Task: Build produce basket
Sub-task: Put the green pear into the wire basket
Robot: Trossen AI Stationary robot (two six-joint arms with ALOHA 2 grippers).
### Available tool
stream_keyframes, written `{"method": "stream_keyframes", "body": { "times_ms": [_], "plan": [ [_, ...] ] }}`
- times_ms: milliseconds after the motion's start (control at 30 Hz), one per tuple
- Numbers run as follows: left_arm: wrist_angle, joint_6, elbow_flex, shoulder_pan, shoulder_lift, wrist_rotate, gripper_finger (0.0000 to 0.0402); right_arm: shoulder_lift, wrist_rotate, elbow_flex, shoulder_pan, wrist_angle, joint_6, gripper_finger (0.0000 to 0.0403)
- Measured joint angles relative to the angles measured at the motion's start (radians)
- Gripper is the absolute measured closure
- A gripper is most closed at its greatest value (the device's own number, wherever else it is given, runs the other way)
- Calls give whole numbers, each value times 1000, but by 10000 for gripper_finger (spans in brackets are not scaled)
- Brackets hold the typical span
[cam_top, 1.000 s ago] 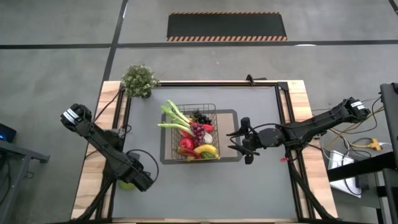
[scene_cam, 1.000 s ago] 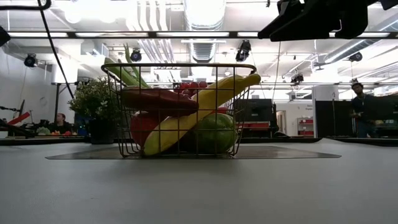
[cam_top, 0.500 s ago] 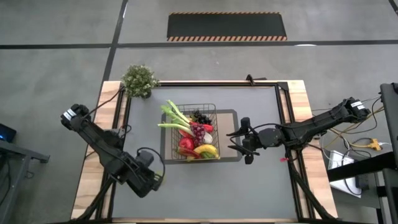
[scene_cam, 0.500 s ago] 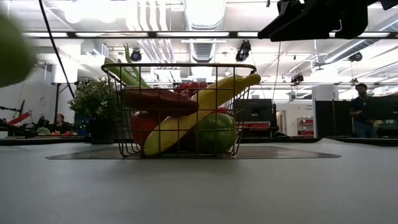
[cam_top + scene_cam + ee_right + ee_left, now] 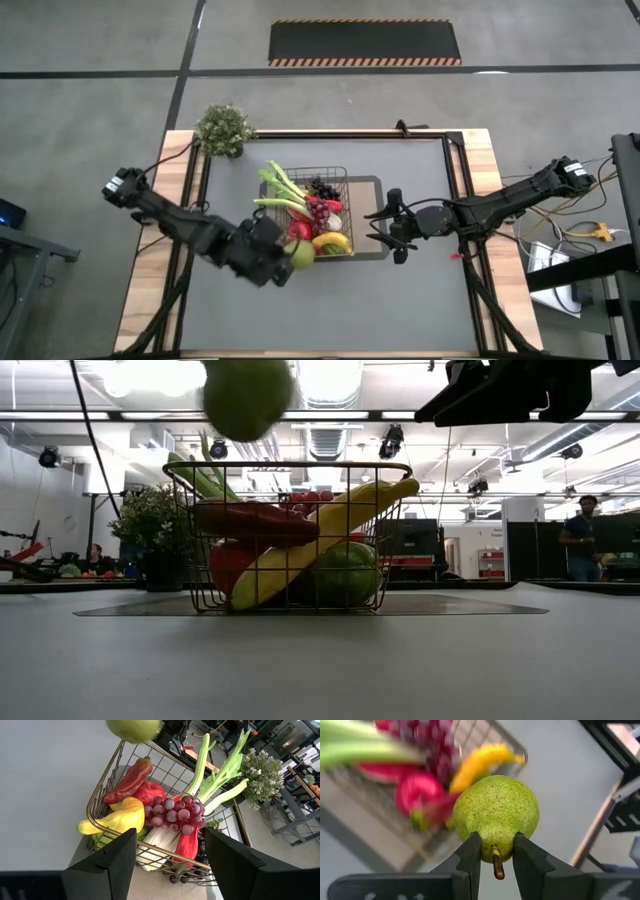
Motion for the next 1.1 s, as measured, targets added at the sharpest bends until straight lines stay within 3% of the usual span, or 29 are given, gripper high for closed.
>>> {"method": "stream_keyframes", "body": {
  "times_ms": [267,400,533,733,1100],
  "plan": [
    [69,298,1,194,0,5,333,0,0,0,0,-3,0,184],
    [57,377,-15,267,0,64,333,0,0,0,0,-8,0,184],
    [56,384,-59,317,0,136,333,0,0,0,0,-8,0,184],
    [53,382,-131,344,1,154,329,0,0,0,0,-8,0,184],
    [60,376,-184,363,1,145,268,0,0,0,0,-8,6,184]
  ]
}}
